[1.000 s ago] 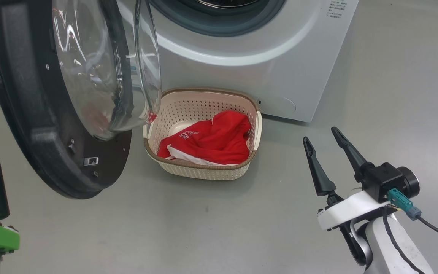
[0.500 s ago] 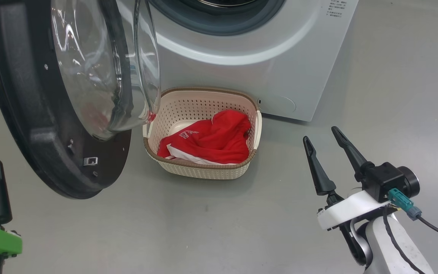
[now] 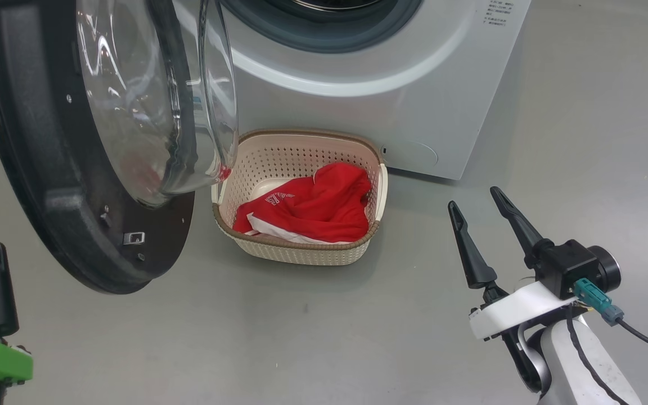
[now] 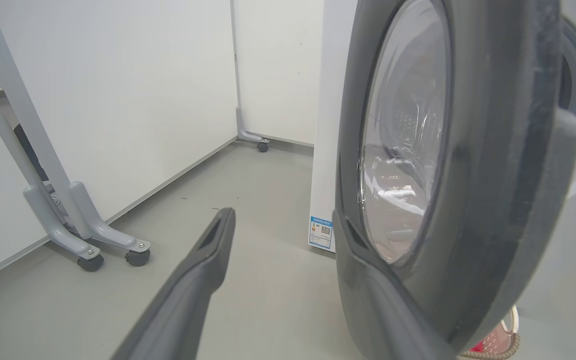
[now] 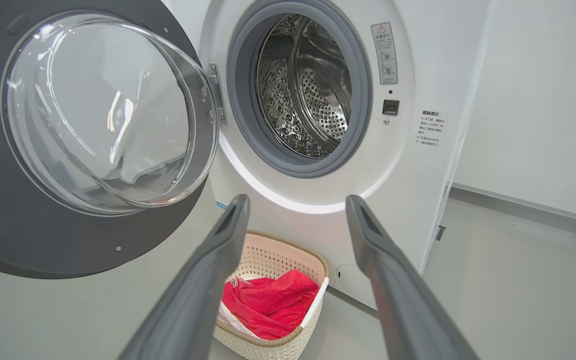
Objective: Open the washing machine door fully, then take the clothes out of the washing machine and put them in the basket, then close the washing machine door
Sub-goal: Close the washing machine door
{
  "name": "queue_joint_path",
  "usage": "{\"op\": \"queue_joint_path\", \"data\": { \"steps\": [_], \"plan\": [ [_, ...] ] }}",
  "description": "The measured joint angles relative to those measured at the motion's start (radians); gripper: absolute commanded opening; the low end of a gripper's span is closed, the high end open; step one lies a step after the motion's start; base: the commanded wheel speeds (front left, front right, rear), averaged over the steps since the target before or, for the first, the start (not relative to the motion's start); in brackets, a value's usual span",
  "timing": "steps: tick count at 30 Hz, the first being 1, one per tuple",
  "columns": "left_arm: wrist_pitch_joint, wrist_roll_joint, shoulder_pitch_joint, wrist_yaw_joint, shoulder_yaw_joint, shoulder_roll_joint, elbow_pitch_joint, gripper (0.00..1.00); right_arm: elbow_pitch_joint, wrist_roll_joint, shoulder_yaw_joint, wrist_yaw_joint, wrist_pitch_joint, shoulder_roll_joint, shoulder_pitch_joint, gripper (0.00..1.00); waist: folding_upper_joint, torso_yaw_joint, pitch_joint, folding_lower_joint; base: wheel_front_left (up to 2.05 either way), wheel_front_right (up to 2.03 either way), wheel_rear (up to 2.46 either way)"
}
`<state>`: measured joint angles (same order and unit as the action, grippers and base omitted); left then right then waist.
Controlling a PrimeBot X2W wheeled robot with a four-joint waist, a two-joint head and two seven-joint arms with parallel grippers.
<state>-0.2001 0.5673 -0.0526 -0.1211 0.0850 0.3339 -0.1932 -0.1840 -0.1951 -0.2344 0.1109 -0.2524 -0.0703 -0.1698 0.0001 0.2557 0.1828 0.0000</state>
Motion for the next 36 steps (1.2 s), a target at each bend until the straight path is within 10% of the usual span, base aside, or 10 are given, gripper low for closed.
{"op": "queue_joint_path", "data": {
  "steps": [17,18,19,20,36],
  "plan": [
    [-0.021,0.013,-0.003,0.0,-0.023,0.016,-0.03,1.0,0.0,0.0,0.003,0.0,0.0,0.003,0.0,1.0,0.0,0.0,0.0,0.0,0.0,0.0,0.0],
    [-0.021,0.014,-0.003,0.0,-0.025,0.016,-0.032,0.92,0.0,0.0,0.003,0.0,0.0,0.003,0.0,1.0,0.0,0.0,0.0,0.0,0.0,0.0,0.0],
    [-0.021,0.015,-0.003,0.0,-0.028,0.017,-0.033,0.3,0.0,0.0,0.003,0.0,0.0,0.003,0.0,1.0,0.0,0.0,0.0,0.0,0.0,0.0,0.0],
    [-0.021,0.019,-0.003,0.0,-0.032,0.018,-0.033,0.0,0.0,0.0,0.003,0.0,0.0,0.003,0.0,1.0,0.0,0.0,0.001,0.0,0.0,0.0,0.0],
    [0.01,0.157,-0.046,0.0,-0.02,0.019,-0.051,0.0,0.0,0.0,0.0,0.001,0.0,0.004,0.014,1.0,0.0,0.0,0.0,0.0,0.0,0.0,0.0]
  ]
}}
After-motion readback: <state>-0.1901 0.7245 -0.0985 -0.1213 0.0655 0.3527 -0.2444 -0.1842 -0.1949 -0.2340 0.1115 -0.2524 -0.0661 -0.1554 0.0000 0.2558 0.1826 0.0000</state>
